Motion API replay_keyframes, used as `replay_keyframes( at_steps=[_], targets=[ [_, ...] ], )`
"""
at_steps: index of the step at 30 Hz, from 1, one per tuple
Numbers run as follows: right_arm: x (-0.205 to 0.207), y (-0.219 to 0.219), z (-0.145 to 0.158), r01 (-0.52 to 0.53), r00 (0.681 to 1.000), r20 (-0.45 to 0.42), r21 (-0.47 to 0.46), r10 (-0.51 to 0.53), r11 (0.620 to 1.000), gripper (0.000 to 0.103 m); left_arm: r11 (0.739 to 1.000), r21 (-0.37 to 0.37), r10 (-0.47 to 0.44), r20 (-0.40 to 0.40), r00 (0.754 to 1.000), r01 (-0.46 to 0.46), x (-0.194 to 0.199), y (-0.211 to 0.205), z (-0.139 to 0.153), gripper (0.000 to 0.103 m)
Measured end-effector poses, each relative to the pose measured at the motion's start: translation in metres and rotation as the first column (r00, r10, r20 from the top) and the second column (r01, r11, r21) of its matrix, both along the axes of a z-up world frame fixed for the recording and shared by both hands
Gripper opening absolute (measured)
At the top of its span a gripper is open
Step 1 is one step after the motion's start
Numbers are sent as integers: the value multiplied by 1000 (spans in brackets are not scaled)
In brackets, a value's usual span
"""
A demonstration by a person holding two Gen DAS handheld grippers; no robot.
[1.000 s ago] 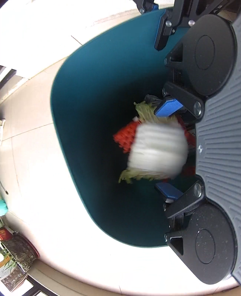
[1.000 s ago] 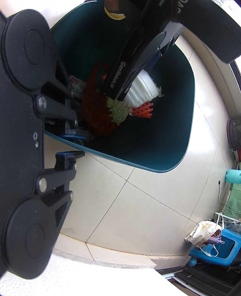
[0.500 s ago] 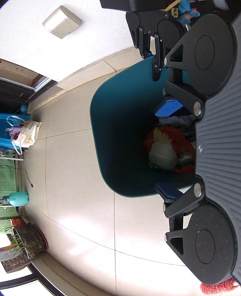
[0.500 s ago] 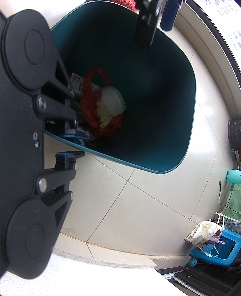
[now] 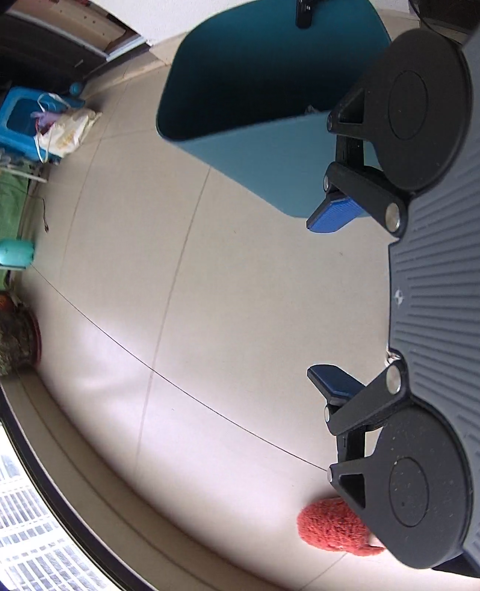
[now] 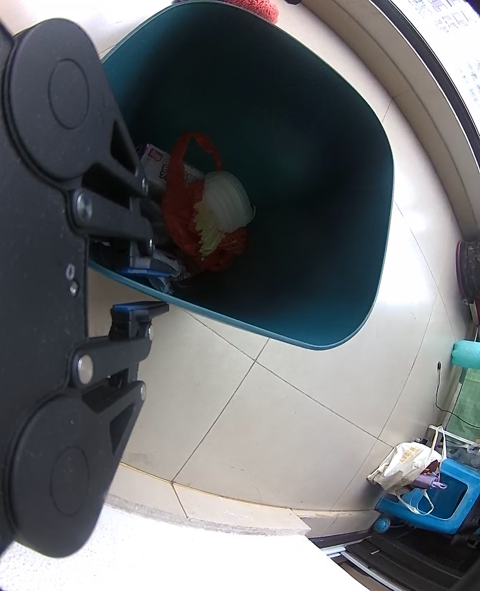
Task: Collect trash
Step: 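Move the left tool down to the knotted white tissue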
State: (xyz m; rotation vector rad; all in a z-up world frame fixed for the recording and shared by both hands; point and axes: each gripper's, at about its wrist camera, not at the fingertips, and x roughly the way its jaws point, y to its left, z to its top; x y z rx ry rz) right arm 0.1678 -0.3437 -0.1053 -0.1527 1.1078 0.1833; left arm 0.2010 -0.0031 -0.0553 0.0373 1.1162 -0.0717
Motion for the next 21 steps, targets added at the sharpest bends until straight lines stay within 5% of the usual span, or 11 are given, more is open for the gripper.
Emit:
replay_keyframes(
  at_steps=[6,12,21],
  targets=[
    [1,1,0,-2,1000,-1,-5,2,1000,13,990,19,144,-122,982,-143,11,30,-75,78],
    [1,1,0,-3,1000,0,-5,3,1000,13,954,4,285,-310,907,-299,14,57,-159,78],
    [-1,4,-2,-19,1000,0,-14,19,1000,14,923,50,370,-388,844,-382,11,83,-231,78]
  ],
)
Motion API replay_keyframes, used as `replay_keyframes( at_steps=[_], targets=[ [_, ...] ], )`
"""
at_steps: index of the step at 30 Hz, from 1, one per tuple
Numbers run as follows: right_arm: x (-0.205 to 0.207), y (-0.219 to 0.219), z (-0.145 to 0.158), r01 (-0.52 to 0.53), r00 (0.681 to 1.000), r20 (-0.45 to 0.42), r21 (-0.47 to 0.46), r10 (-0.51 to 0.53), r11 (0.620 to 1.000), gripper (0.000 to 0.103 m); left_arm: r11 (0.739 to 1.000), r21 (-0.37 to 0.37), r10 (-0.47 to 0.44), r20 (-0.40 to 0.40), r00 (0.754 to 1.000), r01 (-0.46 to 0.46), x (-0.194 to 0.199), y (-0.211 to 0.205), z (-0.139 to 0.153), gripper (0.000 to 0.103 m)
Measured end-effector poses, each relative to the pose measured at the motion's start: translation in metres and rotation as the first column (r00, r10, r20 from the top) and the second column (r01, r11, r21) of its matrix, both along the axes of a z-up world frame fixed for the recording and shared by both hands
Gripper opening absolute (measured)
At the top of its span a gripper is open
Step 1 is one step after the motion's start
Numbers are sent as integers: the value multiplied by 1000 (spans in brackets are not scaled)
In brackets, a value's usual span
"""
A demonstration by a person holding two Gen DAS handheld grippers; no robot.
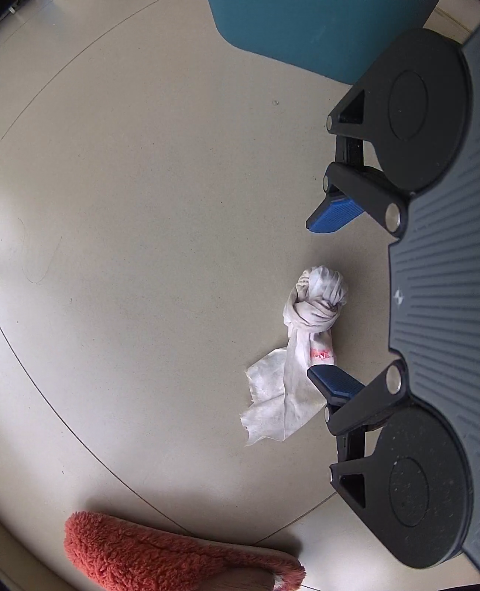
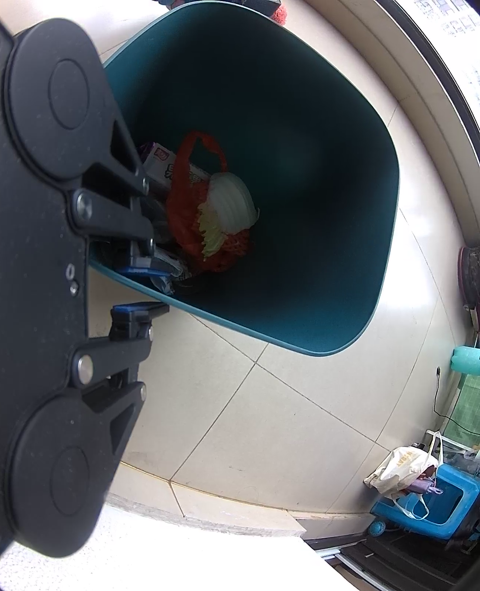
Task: Collect trash
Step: 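Move the left tool down to the knotted white tissue, then grasp the knotted white tissue with the left tool, then carry the tissue over the bin and open the left tool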
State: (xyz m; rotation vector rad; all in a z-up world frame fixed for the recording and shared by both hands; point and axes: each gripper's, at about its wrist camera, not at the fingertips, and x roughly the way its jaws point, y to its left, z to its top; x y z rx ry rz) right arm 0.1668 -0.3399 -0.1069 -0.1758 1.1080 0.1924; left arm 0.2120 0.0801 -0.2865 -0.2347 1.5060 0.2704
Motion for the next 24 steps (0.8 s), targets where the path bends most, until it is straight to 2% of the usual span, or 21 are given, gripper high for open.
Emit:
replay_keyframes(
  at_steps=[7,9,10,12,14,19,24],
  targets=[
    [-1,3,-1,1,1000,0,-6,-1,1000,14,1000,28,-12,-33,999,13,2,5,-21,75],
    [-1,3,-1,0,1000,-1,-5,0,1000,14,999,37,-16,-53,998,18,1,5,-25,55],
    [-1,3,-1,1,1000,-1,-5,-1,1000,14,999,39,-16,-56,998,18,0,5,-26,53],
    [-1,3,-1,1,1000,-1,-7,-1,1000,14,999,46,-11,-52,999,14,-1,6,-24,40],
    [-1,4,-1,2,1000,0,-9,-2,1000,14,998,55,-17,-54,998,20,-3,5,-21,36],
    [-2,4,-2,2,1000,1,-10,-2,1000,13,998,56,-22,-22,1000,23,-8,7,2,33],
    [-3,2,-2,7,1000,2,-1,-7,1000,13,998,37,-50,46,998,48,-11,2,47,33]
  ],
)
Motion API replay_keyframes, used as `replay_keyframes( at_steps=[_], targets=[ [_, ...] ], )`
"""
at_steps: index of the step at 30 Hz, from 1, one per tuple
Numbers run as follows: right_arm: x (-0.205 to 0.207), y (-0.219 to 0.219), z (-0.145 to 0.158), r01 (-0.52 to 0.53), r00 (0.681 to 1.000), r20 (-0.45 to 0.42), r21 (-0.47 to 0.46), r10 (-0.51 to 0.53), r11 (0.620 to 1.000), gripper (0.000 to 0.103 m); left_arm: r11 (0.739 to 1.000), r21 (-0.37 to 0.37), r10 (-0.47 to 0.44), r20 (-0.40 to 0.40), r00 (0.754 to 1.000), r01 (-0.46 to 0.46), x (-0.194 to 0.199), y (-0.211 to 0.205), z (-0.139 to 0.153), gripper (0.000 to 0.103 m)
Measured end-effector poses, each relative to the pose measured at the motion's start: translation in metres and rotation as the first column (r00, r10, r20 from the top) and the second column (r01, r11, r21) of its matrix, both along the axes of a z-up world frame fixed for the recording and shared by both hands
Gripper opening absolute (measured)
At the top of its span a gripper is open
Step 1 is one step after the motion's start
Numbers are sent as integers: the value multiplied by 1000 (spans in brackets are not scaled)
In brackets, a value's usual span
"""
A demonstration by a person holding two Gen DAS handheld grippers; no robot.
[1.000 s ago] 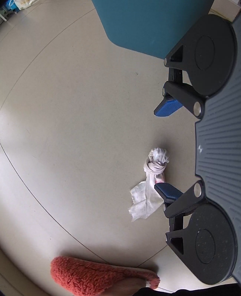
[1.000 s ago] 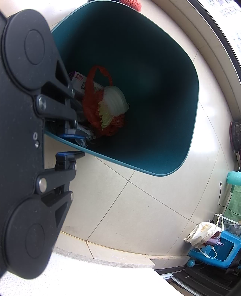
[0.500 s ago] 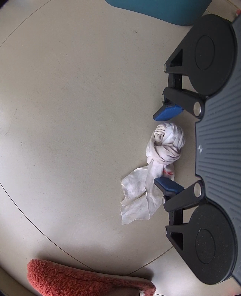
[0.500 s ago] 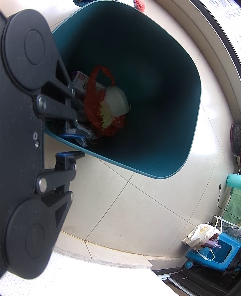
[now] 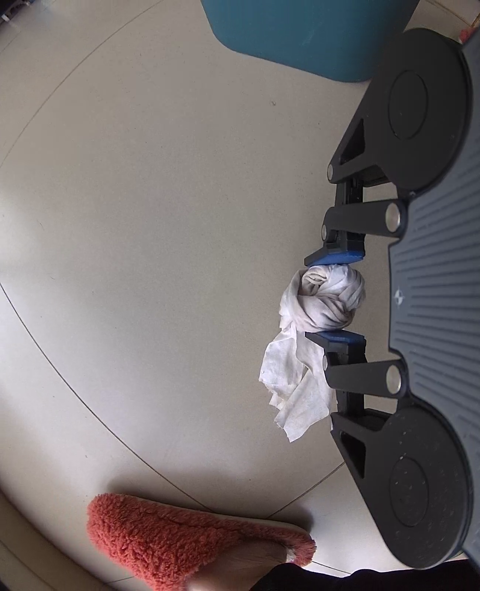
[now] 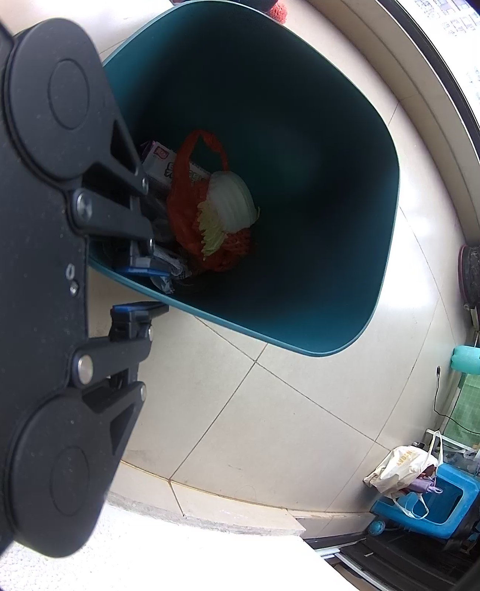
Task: Collect trash
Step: 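Carry the tissue over the bin and open the left tool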
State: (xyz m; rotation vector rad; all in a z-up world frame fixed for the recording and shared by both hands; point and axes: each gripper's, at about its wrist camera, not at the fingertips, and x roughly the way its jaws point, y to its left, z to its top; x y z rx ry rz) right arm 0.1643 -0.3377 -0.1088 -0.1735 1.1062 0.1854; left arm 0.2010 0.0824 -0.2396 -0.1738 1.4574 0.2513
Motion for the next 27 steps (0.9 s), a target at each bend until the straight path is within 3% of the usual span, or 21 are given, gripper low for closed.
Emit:
replay_keyframes(
  at_steps=[9,15,21,27],
  targets=[
    [1,-1,2,9,1000,0,4,-9,1000,13,989,-47,-134,141,981,142,1,-47,91,33],
    [3,-3,3,10,1000,0,6,-10,1000,13,969,-41,-227,236,945,243,-2,-81,151,33],
    [2,-1,2,7,1000,2,3,-7,1000,13,937,-17,-326,321,889,350,-4,-115,206,33],
    [1,-1,2,9,1000,4,7,-9,1000,13,883,22,-439,392,808,469,-7,-159,247,33]
  ],
)
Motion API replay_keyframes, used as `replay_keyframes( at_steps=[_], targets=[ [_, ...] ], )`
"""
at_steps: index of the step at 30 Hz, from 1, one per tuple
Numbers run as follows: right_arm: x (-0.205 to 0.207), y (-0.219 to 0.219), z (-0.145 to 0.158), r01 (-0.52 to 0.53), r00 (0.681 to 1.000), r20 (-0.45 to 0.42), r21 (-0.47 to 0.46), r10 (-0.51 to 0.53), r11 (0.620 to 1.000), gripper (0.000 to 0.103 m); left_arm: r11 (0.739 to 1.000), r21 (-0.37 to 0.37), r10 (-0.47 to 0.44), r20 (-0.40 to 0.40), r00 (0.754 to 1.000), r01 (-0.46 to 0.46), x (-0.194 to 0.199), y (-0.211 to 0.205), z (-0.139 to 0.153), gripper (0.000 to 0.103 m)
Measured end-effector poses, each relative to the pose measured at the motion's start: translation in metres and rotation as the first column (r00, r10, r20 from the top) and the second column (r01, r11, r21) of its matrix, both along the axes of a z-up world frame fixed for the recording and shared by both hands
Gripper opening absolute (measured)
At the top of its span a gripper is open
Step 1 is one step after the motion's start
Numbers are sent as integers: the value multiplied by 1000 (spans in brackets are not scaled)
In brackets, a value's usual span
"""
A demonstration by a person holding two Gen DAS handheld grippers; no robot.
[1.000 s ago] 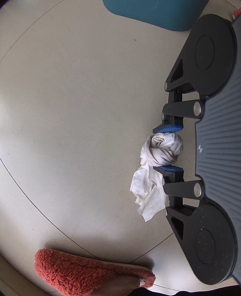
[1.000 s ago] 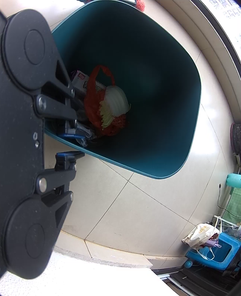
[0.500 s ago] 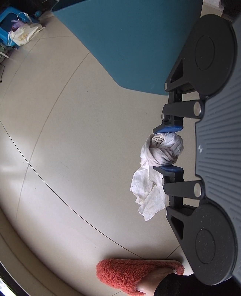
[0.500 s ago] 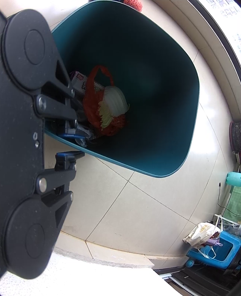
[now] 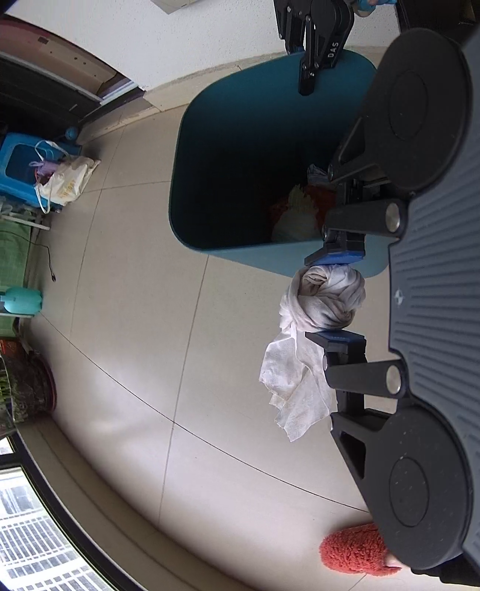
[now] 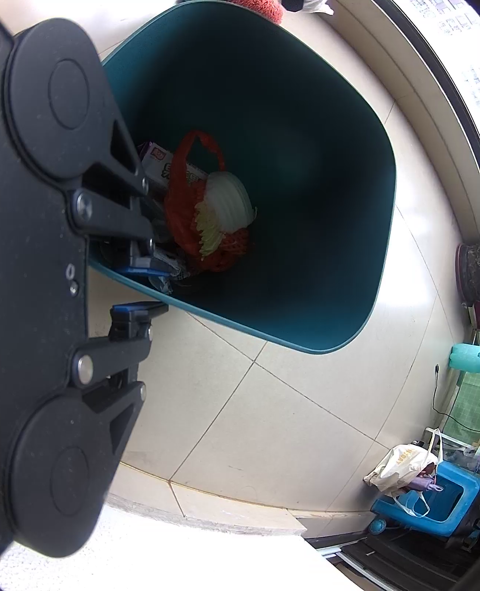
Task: Collect trash
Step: 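Carry the tissue over the bin and open the left tool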
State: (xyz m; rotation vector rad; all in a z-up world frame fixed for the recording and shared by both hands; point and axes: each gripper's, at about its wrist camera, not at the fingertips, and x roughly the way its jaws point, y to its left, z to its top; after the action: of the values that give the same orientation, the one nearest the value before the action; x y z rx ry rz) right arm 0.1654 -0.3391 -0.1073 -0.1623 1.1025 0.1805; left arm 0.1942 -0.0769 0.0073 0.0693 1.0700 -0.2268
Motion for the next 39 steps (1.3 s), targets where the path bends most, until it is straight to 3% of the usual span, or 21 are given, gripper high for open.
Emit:
replay_keyframes(
  at_steps=[4,8,17,22,26,28,30,33,39],
  targets=[
    [0,0,0,1,1000,0,1,-1,1000,13,996,3,-88,45,995,88,3,-34,13,33],
    [1,0,1,2,1000,-1,-1,-2,1000,13,984,15,-178,51,983,178,10,-71,8,33],
    [2,-2,1,2,1000,0,9,-2,1000,13,961,102,-246,-100,964,255,46,-132,-67,33],
    [2,-3,1,1,1000,0,15,-1,1000,13,954,135,-247,-163,955,269,56,-144,-99,34],
    [2,-4,1,4,1000,-1,25,-4,1000,14,941,151,-260,-247,934,302,63,-156,-123,37],
    [3,-5,1,7,1000,-2,29,-7,1000,14,936,156,-265,-273,925,315,65,-160,-131,41],
    [3,-5,1,9,1000,-2,31,-9,999,14,936,144,-270,-294,917,322,67,-162,-137,57],
    [3,-5,0,11,1000,-4,39,-11,999,14,940,117,-273,-305,912,320,71,-164,-139,69],
    [5,-9,0,16,1000,-9,52,-15,999,15,942,136,-260,-279,924,306,69,-164,-134,71]
  ],
)
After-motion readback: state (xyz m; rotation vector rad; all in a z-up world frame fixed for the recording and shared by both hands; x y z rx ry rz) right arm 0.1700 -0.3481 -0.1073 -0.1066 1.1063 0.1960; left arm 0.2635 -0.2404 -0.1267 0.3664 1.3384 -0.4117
